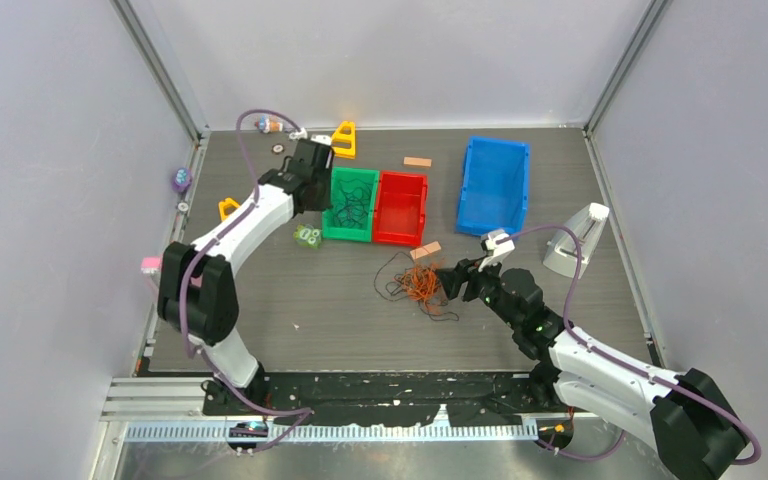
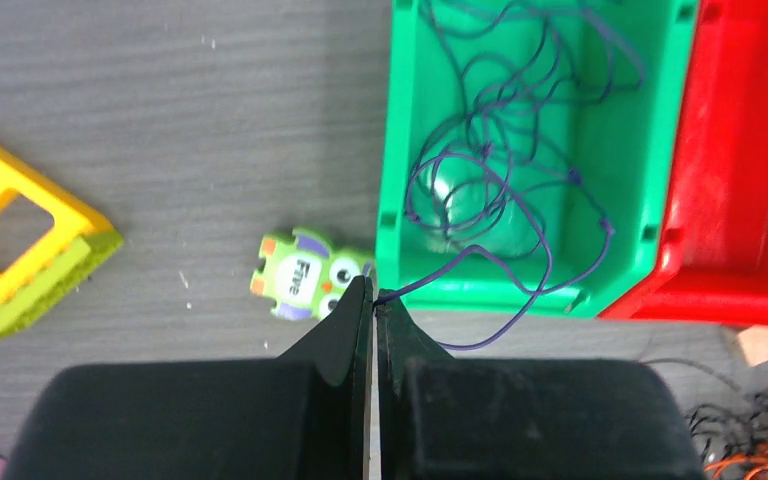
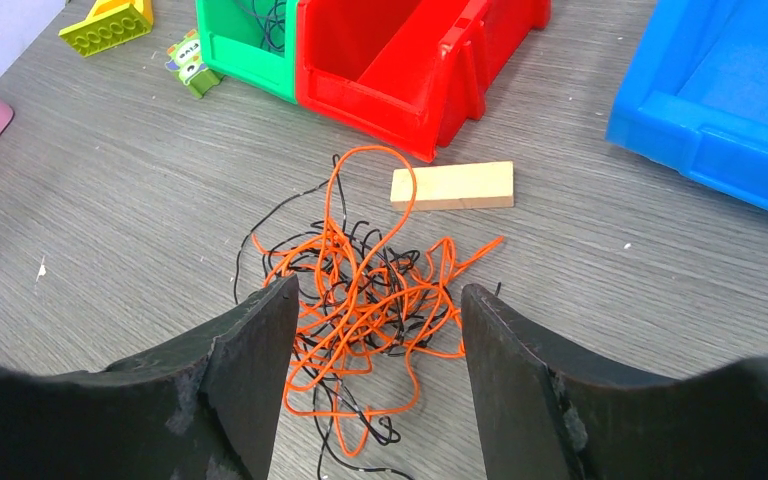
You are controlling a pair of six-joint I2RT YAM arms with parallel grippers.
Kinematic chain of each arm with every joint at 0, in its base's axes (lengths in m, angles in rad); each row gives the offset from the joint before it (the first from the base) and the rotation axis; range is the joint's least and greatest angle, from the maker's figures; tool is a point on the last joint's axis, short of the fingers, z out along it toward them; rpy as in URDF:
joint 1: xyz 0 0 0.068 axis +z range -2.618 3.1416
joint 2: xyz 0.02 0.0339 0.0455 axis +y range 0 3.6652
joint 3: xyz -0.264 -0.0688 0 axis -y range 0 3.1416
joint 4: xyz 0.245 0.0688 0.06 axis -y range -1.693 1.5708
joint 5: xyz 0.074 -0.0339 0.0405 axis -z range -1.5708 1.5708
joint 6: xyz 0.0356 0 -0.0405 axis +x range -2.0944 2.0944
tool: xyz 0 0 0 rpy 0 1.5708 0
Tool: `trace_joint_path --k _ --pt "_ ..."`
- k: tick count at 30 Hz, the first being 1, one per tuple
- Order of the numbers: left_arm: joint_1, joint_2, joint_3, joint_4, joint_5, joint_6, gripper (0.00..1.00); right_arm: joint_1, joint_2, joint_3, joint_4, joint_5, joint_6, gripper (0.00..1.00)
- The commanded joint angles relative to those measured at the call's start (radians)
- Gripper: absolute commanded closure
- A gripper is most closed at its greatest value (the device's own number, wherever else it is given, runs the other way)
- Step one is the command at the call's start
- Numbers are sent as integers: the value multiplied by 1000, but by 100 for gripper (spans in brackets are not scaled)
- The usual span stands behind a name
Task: Untangle the cables
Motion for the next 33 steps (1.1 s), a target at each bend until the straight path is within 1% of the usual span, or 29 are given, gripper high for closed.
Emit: trace_joint_path --k 1,9,14,17,20,21,24,25,29,33 --pt "-23 119 187 -95 -34 34 100 0 -13 1 31 22 -6 35" --pt "-39 470 611 -303 -28 75 100 0 -26 -2 25 33 -6 35" --pt "-39 667 818 -426 -5 97 100 -2 -37 -3 22 40 -6 35" --pt "-39 751 895 -477 41 101 100 -2 -38 -4 19 43 -6 35" --pt "-41 738 893 -474 57 101 99 -2 -39 -3 17 47 -6 35" --pt "-41 716 875 -465 56 101 97 -2 -39 -3 17 48 -5 35" --pt "-41 608 793 -405 53 103 74 -2 -31 -1 17 52 -5 35" --pt "-41 573 764 -382 50 100 69 -2 -27 0 16 52 -5 35" --pt "-45 440 678 -328 54 92 60 -3 -10 8 15 47 -5 35" --pt "-58 361 648 -327 49 93 57 -2 -7 9 16 43 -5 35"
